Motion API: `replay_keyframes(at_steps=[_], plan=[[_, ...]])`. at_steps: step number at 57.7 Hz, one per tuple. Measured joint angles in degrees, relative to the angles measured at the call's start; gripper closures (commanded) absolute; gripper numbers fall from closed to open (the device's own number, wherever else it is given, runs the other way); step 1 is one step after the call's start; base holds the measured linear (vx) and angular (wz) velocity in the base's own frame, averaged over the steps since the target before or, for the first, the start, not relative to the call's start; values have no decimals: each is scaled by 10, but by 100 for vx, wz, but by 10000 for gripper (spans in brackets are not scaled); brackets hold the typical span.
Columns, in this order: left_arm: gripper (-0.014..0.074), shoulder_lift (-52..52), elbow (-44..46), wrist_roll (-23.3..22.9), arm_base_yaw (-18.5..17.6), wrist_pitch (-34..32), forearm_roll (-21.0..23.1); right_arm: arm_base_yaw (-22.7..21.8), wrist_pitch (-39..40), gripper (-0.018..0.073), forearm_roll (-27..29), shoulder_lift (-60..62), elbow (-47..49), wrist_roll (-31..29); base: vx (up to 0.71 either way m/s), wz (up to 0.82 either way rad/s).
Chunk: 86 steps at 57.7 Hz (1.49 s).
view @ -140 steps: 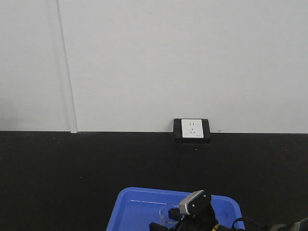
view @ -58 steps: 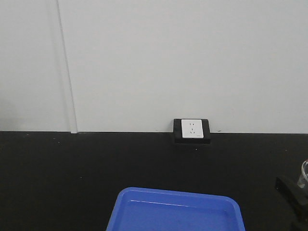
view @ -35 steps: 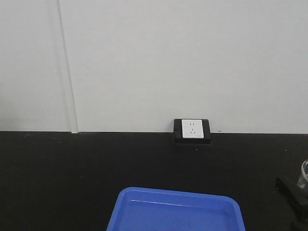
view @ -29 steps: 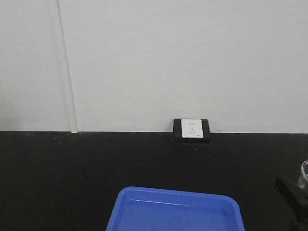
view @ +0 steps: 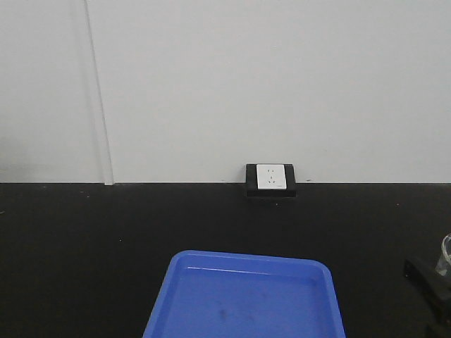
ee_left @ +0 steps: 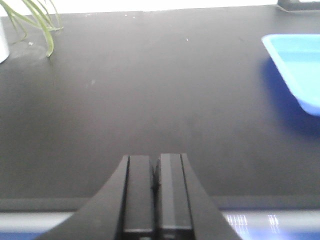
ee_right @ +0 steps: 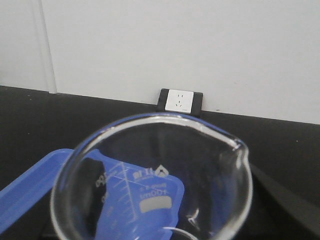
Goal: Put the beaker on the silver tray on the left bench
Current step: 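Hold the beaker in the right gripper while driving to the silver tray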
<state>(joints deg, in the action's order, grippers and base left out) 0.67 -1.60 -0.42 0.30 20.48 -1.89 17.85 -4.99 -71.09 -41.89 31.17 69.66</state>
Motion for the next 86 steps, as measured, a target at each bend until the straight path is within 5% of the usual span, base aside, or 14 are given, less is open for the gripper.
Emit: replay_keyframes(at_steps=[86], plan=[[595, 0, 0, 0, 0, 0, 0, 0, -1, 566, 0, 0, 0, 0, -35, 18]])
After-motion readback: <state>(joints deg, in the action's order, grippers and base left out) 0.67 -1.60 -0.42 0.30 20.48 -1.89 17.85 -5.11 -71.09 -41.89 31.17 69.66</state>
